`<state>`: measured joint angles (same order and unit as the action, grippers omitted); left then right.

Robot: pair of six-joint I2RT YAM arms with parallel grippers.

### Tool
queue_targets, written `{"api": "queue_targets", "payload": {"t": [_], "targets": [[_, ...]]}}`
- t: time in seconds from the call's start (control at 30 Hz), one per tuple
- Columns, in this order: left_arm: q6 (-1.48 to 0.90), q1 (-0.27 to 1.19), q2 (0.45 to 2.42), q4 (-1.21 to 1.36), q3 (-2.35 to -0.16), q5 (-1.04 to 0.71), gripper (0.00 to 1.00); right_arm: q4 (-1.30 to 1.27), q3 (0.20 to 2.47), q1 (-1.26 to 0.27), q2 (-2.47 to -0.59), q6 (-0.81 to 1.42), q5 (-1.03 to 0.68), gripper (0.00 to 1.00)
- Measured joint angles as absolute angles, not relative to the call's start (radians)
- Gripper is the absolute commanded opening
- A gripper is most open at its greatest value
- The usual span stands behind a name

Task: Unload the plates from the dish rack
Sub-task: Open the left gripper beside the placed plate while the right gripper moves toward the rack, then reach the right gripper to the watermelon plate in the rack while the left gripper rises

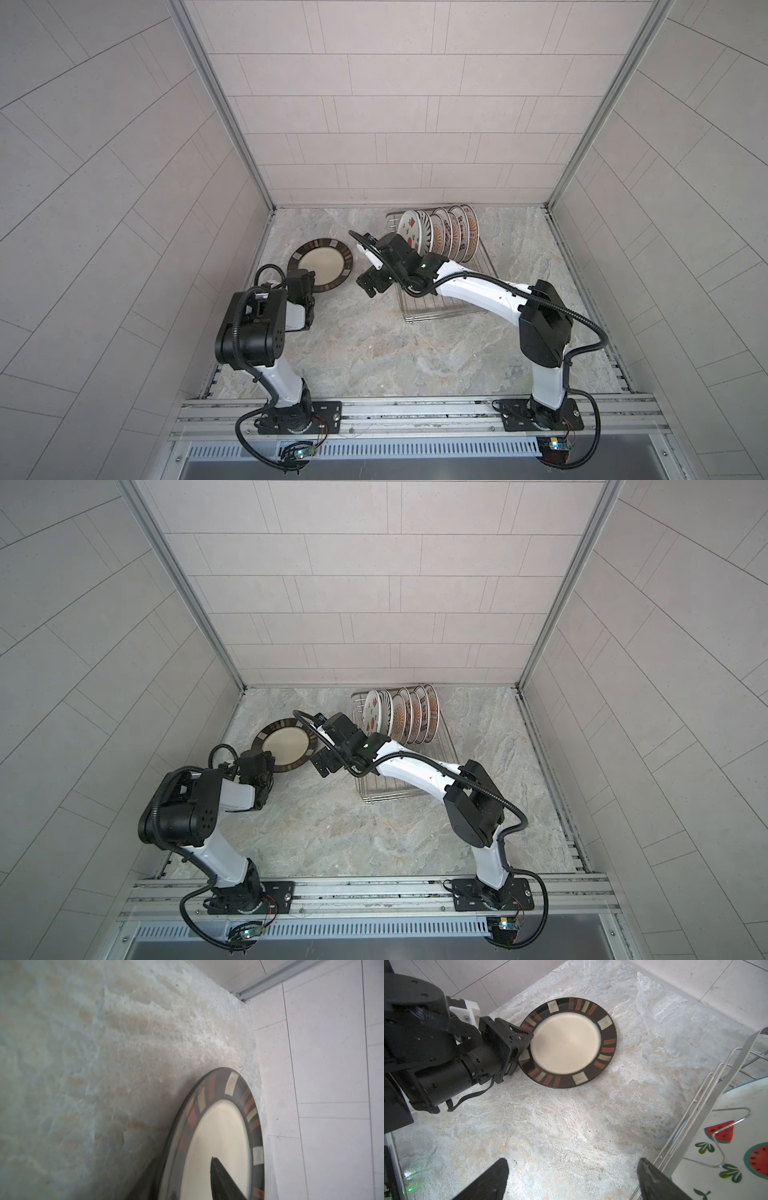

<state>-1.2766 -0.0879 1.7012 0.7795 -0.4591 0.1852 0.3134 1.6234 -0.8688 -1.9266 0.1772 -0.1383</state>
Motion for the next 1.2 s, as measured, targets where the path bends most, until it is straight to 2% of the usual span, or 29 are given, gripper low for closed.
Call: {"api": "queue_targets", "payload": {"t": [0.1,0.13,0.33,0.53,0.93,1.07,1.2], "targets": [[-1.276,-0.089,1.678,0.798,-0.455,0.185,0.92,0.318,1.623,-0.869,-1.926,0.172,-0.138,0.98],[-1.273,-0.089,1.673,0.800,-0.453,0.185,1.00,0.319,1.623,-0.869,-1.924,0.171,-0.138,0.98],[-1.264,-0.089,1.604,0.779,-0.409,0.197,1.00,0.331,1.623,-0.870,-1.901,0.160,-0.130,0.98],[-1.244,-0.089,1.454,0.694,-0.378,0.212,1.00,0.335,1.592,-0.870,-1.820,0.157,-0.080,1.00],[-1.181,-0.027,1.144,0.548,-0.324,0.114,1.00,0.280,1.426,-0.869,-1.591,0.213,0.171,1.00],[-1.108,0.030,0.987,0.502,-0.323,0.089,1.00,0.289,1.420,-0.868,-1.550,0.241,0.241,1.00],[-0.977,0.151,0.862,0.489,-0.323,0.074,1.00,0.271,1.393,-0.863,-1.517,0.237,0.311,1.00]]}}
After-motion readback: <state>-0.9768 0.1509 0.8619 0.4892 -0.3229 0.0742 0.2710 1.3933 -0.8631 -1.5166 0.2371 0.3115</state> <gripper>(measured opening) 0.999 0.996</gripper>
